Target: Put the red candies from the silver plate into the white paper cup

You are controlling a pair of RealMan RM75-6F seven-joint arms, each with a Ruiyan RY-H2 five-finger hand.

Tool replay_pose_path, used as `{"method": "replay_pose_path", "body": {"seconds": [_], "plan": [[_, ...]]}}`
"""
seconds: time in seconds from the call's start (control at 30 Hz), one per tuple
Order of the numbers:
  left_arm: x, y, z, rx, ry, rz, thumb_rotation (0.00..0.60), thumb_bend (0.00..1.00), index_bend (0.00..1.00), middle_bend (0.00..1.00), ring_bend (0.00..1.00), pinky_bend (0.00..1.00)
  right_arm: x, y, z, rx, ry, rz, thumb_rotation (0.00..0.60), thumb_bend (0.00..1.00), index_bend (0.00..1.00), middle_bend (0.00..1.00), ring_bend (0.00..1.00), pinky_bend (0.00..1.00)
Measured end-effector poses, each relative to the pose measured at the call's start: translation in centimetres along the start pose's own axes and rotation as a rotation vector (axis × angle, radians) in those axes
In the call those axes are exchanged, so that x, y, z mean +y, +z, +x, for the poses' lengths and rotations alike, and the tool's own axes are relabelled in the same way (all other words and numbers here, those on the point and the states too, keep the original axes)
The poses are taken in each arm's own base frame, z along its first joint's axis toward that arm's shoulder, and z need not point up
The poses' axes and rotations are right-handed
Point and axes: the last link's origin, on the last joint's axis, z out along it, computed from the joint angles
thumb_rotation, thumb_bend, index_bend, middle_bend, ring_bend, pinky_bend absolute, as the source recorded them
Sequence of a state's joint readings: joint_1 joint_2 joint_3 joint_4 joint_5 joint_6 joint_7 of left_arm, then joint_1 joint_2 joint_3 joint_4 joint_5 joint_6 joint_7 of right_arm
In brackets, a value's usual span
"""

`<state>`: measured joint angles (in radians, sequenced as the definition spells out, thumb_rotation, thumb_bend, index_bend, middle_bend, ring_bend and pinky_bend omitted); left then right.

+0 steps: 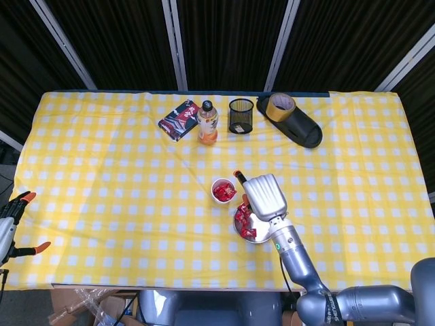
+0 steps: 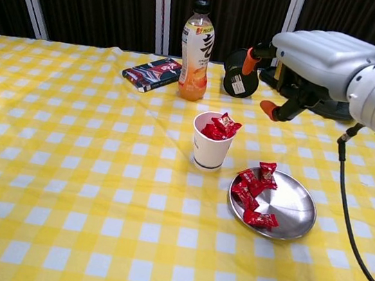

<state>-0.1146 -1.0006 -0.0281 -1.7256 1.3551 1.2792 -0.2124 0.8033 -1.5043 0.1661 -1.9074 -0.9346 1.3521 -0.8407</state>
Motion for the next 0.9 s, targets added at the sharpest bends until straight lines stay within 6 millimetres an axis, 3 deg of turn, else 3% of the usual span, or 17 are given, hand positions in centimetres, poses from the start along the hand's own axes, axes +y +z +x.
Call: {"method": "replay_pose_path", "body": {"seconds": [0.07,0.17,0.23,0.3,0.4,0.47,0.6,0.9], "plan": [[0.0,0.0,0.0,0.006,0.002,-0.002,0.600,0.03,0.01,0.00,0.00,0.00,0.4,-0.6,0.2,0.011,-0.001,-0.006,0.600,0.50,0.24,0.91,0.91,0.86],[0.0,-0.1,0.1,0.017,0.005,-0.009,0.600,0.03,0.01,0.00,0.00,0.00,1.4,-1.7,0.4,0.031,-0.010,-0.017,0.600,0.50,0.19,0.72,0.73,0.75],[0.0,-0.2,0.1,0.026,0.007,-0.015,0.600,0.03,0.01,0.00,0.00,0.00,2.4,-2.8,0.5,0.048,-0.023,-0.028,0.600,0.49,0.10,0.54,0.54,0.58],[0.0,-0.2,0.2,0.039,0.010,-0.026,0.600,0.03,0.01,0.00,0.00,0.00,3.7,-4.2,0.4,0.062,-0.036,-0.039,0.600,0.45,0.01,0.30,0.27,0.34],[0.2,-0.4,0.3,0.066,0.022,-0.051,0.600,0.03,0.00,0.00,0.00,0.00,5.8,-6.8,-0.3,0.054,-0.047,-0.064,0.600,0.38,0.00,0.07,0.04,0.10],[0.4,-0.6,0.4,0.092,0.038,-0.077,0.600,0.03,0.00,0.00,0.00,0.00,7.8,-9.2,-1.0,0.031,-0.049,-0.095,0.600,0.36,0.00,0.01,0.00,0.04],[0.5,-0.9,0.3,0.132,0.078,-0.118,0.600,0.02,0.00,0.00,0.00,0.00,11.4,-14.4,-2.1,-0.002,-0.068,-0.153,0.600,0.35,0.00,0.00,0.00,0.00],[0.5,-1.4,-0.2,0.182,0.167,-0.133,0.600,0.01,0.00,0.00,0.00,0.00,16.5,-20.1,-2.1,0.083,-0.105,-0.244,0.600,0.34,0.00,0.00,0.00,0.00]]}}
